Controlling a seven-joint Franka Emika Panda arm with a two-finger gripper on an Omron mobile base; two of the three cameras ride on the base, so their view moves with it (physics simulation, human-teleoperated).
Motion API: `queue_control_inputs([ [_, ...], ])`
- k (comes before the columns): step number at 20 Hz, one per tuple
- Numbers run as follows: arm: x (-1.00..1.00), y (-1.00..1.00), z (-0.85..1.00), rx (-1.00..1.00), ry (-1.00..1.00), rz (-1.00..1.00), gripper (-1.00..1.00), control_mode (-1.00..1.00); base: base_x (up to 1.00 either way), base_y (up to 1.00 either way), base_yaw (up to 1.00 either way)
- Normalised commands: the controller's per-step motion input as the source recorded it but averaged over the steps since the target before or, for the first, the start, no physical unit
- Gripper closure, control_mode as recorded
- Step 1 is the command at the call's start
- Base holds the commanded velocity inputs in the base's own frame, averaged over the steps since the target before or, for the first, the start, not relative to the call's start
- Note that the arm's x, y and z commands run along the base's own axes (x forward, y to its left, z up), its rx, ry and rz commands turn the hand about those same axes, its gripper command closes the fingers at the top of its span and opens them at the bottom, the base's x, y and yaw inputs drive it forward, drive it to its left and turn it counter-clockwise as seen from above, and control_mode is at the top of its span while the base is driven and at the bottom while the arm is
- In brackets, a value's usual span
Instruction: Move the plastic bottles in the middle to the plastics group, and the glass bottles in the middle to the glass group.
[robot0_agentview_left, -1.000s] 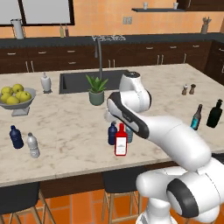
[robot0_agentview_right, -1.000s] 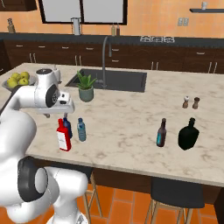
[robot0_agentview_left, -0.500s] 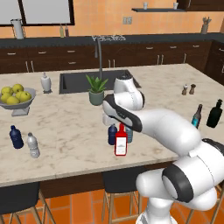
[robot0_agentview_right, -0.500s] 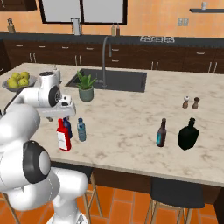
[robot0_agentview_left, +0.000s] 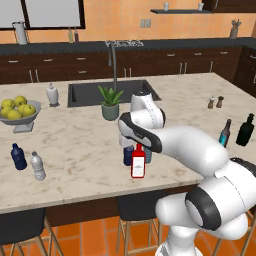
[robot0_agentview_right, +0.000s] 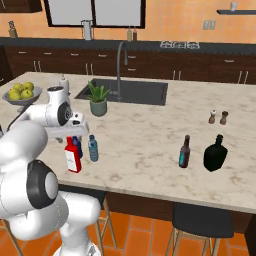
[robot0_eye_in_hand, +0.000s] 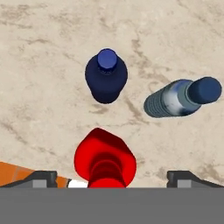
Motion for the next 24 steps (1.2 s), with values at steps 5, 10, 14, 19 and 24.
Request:
queue_control_inputs([
  [5,-0.07,-0.03,-0.14,0.00,0.00,0.00,-1.00,-1.00,0.00,0.00,0.00],
  [10,0.14,0.02,-0.23,0.01,0.00,0.03,-1.00,-1.00,0.00,0.00,0.00],
  [14,0.07,0.00,-0.24,0.00,-0.06,0.11,1.00,-1.00,0.00,0.00,0.00],
  [19,-0.06,0.01,-0.15,0.01,-0.04,0.15,1.00,-1.00,0.00,0.00,0.00],
  [24,-0.46,0.00,-0.02,0.08,0.00,0.06,1.00,-1.00,0.00,0.00,0.00],
])
